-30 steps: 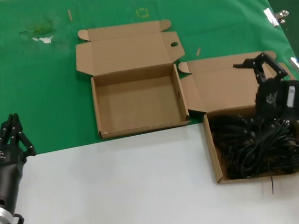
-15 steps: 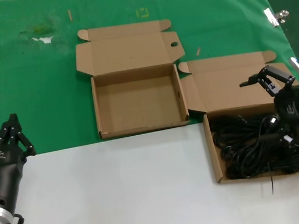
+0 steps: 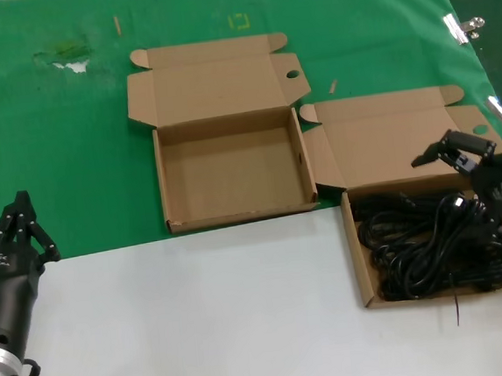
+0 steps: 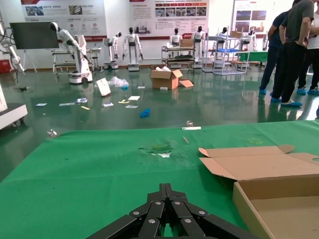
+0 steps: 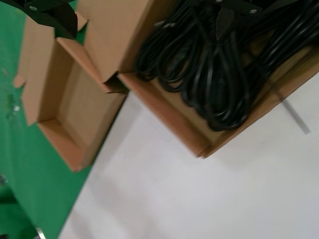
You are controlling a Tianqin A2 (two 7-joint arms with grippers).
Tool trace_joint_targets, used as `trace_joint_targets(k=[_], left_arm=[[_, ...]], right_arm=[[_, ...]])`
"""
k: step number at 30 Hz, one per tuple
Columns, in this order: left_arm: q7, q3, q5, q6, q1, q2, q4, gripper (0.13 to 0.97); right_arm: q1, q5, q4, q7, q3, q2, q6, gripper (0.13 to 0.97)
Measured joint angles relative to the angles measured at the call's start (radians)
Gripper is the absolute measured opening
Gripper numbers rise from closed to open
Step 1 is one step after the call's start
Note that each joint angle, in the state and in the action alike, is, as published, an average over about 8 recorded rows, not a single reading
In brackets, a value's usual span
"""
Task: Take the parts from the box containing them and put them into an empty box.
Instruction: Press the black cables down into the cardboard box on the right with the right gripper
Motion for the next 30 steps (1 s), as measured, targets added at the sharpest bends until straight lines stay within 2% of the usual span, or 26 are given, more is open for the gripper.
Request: trace_joint_targets(k=[9,19,30], left_arm=[[0.0,0.0,0.0,0.0,0.0,0.0,0.0,0.14],[0.0,0.0,0.0,0.0,0.0,0.0,0.0,0.14],[0.0,0.0,0.0,0.0,0.0,0.0,0.0,0.14]], right_arm=[[0.013,-0.035,-0.059,-0.075,-0.018,-0.005,-0.009,0.965],[0.022,-0.063,-0.098,-0.107,-0.031,0.0,-0.016,0.963],[0.053,-0.086,-0.151,-0.129,-0.037,-0.018,0.0,0.881]])
